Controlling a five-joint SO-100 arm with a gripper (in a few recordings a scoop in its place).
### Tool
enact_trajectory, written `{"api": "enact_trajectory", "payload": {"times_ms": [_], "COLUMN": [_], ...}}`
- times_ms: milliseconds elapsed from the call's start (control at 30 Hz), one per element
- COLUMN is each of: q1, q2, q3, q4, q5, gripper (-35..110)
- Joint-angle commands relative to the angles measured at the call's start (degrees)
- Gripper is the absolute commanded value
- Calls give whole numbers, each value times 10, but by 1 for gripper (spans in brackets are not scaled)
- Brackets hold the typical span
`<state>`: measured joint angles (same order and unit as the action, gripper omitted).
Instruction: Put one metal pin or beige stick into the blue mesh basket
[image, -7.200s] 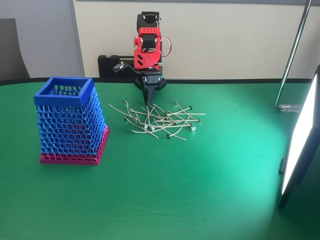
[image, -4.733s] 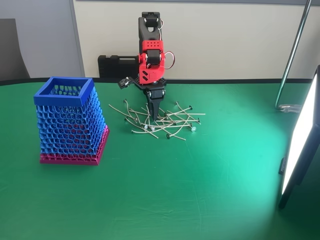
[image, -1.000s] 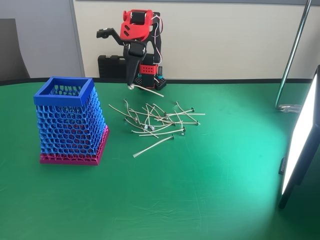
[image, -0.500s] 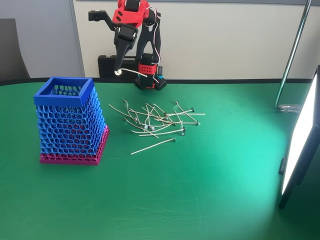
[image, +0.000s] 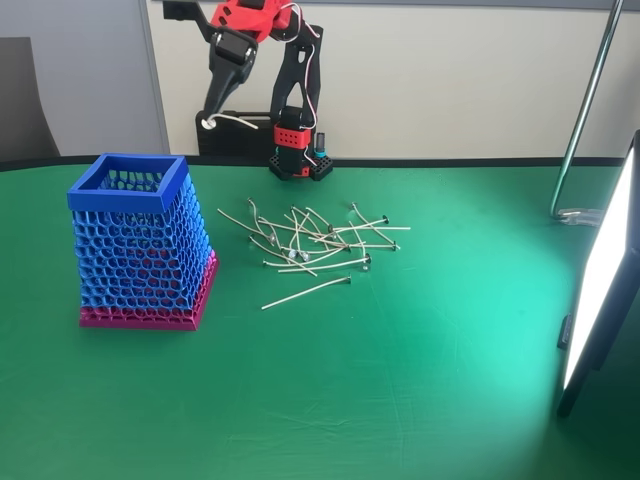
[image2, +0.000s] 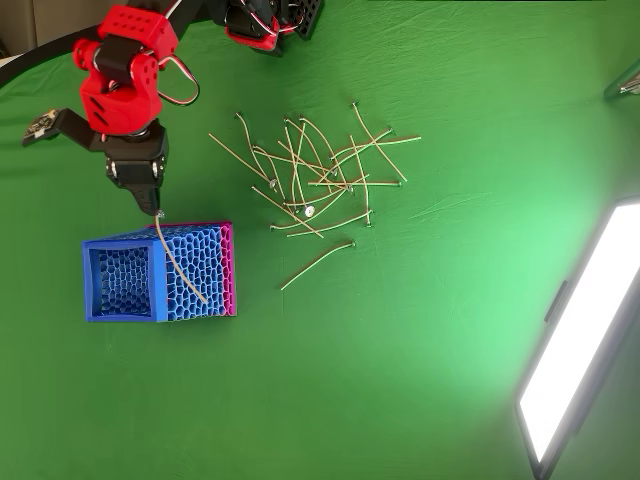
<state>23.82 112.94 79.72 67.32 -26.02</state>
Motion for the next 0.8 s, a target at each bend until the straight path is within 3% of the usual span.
{"api": "enact_trajectory", "payload": {"times_ms": [0,767], "q1": [18,86], "q2": [-7,-163], "q3": [-42,-163], "q4": [-8,-123], "q5": [-12,-57], "gripper": [1,1]}}
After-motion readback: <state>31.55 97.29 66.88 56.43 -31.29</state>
